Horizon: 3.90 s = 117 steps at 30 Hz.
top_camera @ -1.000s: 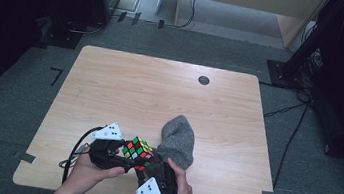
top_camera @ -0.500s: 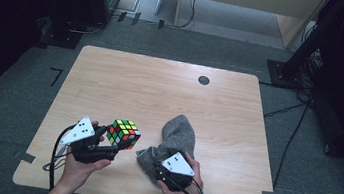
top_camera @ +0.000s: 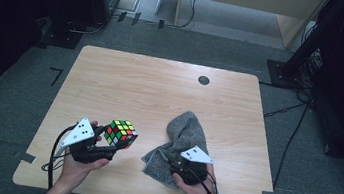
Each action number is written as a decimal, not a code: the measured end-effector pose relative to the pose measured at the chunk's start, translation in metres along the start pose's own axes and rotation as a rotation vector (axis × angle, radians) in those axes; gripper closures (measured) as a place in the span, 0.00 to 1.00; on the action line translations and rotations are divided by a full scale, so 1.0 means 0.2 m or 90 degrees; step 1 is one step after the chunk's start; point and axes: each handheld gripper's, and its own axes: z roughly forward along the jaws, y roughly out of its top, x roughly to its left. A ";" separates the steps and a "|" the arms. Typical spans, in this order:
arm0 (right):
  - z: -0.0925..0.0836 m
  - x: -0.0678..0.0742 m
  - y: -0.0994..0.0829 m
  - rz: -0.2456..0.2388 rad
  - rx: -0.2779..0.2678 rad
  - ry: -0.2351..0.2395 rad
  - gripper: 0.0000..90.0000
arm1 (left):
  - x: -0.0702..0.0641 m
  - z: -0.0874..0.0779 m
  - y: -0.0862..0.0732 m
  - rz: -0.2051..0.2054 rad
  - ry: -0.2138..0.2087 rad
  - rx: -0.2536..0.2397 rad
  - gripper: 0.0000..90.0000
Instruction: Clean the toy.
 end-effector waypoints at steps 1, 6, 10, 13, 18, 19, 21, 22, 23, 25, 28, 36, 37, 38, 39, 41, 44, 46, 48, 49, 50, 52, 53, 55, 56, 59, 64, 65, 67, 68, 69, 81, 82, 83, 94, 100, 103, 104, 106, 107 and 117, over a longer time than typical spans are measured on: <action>-0.02 0.00 0.02 -0.003 -0.020 -0.007 0.45 | 0.00 0.00 0.00 0.000 0.003 0.001 0.38; 0.05 0.04 0.00 -0.036 -0.006 -0.012 0.34 | -0.01 0.01 -0.01 0.017 0.015 0.006 0.38; 0.17 0.05 -0.06 -0.060 0.054 -0.031 0.45 | -0.02 0.02 -0.02 0.036 0.014 0.014 0.38; 0.18 0.02 -0.08 -0.066 0.076 -0.018 0.52 | -0.01 0.02 -0.03 0.036 0.012 0.016 0.38; 0.08 -0.02 -0.06 -0.084 0.139 0.061 0.51 | 0.01 0.01 -0.04 0.039 0.017 0.017 0.38; 0.04 -0.02 -0.05 -0.102 0.127 0.071 0.51 | 0.02 0.01 -0.04 0.038 0.017 0.016 0.38; -0.02 -0.04 -0.02 -0.104 0.080 0.103 0.46 | 0.02 0.02 -0.05 0.037 0.012 0.014 0.38; -0.04 -0.05 0.00 -0.102 0.048 0.113 0.40 | 0.02 0.02 -0.05 0.041 0.010 0.012 0.38; -0.04 -0.06 0.01 -0.105 0.021 0.110 0.33 | 0.01 0.02 -0.06 0.044 0.007 0.009 0.38; -0.01 -0.07 0.02 -0.125 -0.021 0.074 0.14 | 0.01 0.03 -0.07 0.058 0.001 0.008 0.38; 0.07 -0.08 0.02 -0.133 -0.054 0.046 0.12 | -0.01 0.04 -0.09 0.079 -0.008 0.014 0.38; 0.26 -0.15 -0.05 -0.106 0.075 0.056 0.08 | 0.00 0.05 -0.10 0.095 -0.018 0.029 0.38; 0.26 -0.15 -0.05 -0.105 0.077 0.061 0.08 | 0.00 0.05 -0.10 0.093 -0.018 0.029 0.38; 0.25 -0.16 -0.05 -0.107 0.085 0.068 0.08 | 0.00 0.05 -0.10 0.093 -0.018 0.029 0.38; 0.24 -0.16 -0.05 -0.107 0.094 0.080 0.07 | 0.01 0.05 -0.10 0.091 -0.019 0.030 0.38; 0.23 -0.17 -0.07 -0.112 0.107 0.103 0.04 | 0.01 0.05 -0.11 0.091 -0.018 0.033 0.38; 0.22 -0.17 -0.08 -0.140 0.127 0.122 0.01 | 0.01 0.05 -0.11 0.091 -0.022 0.036 0.38; 0.20 -0.17 -0.08 -0.154 0.135 0.133 0.00 | 0.01 0.06 -0.11 0.094 -0.023 0.040 0.38; 0.20 -0.17 -0.09 -0.168 0.136 0.141 0.00 | 0.01 0.07 -0.12 0.097 -0.022 0.041 0.38; 0.20 -0.17 -0.09 -0.168 0.136 0.141 0.00 | 0.01 0.07 -0.12 0.097 -0.022 0.041 0.38; 0.19 -0.17 -0.09 -0.173 0.141 0.145 0.00 | 0.01 0.07 -0.12 0.098 -0.024 0.040 0.38; 0.18 -0.17 -0.09 -0.172 0.137 0.145 0.06 | 0.01 0.08 -0.12 0.096 -0.027 0.039 0.38; 0.17 -0.17 -0.09 -0.165 0.133 0.140 0.11 | 0.02 0.08 -0.12 0.094 -0.028 0.041 0.38; 0.17 -0.19 -0.09 -0.152 0.126 0.136 0.15 | 0.02 0.09 -0.12 0.092 -0.030 0.048 0.38; 0.17 -0.19 -0.09 -0.152 0.126 0.136 0.15 | 0.02 0.09 -0.12 0.092 -0.030 0.048 0.38; 0.15 -0.21 -0.07 -0.120 0.123 0.161 0.14 | 0.03 0.10 -0.13 0.100 -0.029 0.060 0.38; 0.09 -0.18 -0.06 -0.180 0.097 0.222 0.04 | 0.04 0.09 -0.13 0.104 -0.060 0.047 0.38; 0.10 -0.17 -0.07 -0.192 0.117 0.224 0.04 | 0.04 0.09 -0.14 0.107 -0.064 0.048 0.38; 0.13 -0.16 -0.11 -0.217 0.152 0.212 0.02 | 0.03 0.09 -0.14 0.113 -0.069 0.052 0.38; 0.14 -0.16 -0.12 -0.227 0.143 0.207 0.02 | 0.03 0.09 -0.14 0.113 -0.069 0.052 0.38; 0.14 -0.16 -0.12 -0.227 0.143 0.207 0.02 | 0.03 0.09 -0.14 0.115 -0.069 0.053 0.38; 0.10 -0.16 -0.03 -0.123 0.026 0.139 0.86 | 0.01 0.12 -0.15 0.147 -0.026 0.086 0.38; 0.07 -0.15 -0.01 -0.114 0.003 0.141 0.86 | 0.00 0.12 -0.15 0.146 -0.028 0.085 0.38; 0.05 -0.14 0.01 -0.103 -0.019 0.144 0.86 | 0.00 0.12 -0.15 0.146 -0.028 0.085 0.38; -0.22 -0.05 0.18 -0.010 -0.206 0.225 0.86 | -0.07 0.13 -0.15 0.180 -0.030 0.054 0.38; -0.22 0.13 0.23 0.017 -0.244 0.278 0.84 | -0.18 0.15 -0.15 0.252 -0.042 0.041 0.38; -0.19 0.19 0.21 0.024 -0.230 0.281 0.84 | -0.22 0.14 -0.14 0.261 -0.049 0.020 0.38; -0.17 0.20 0.20 0.010 -0.218 0.260 0.84 | -0.22 0.14 -0.14 0.261 -0.049 0.020 0.38; -0.14 0.19 0.18 0.015 -0.201 0.239 0.83 | -0.22 0.11 -0.10 0.253 -0.058 -0.003 0.38; -0.13 0.17 0.17 0.032 -0.205 0.242 0.83 | -0.22 0.10 -0.10 0.257 -0.055 -0.004 0.38; -0.17 0.25 0.18 0.013 -0.238 0.227 0.82 | -0.27 0.11 -0.10 0.290 -0.064 0.003 0.38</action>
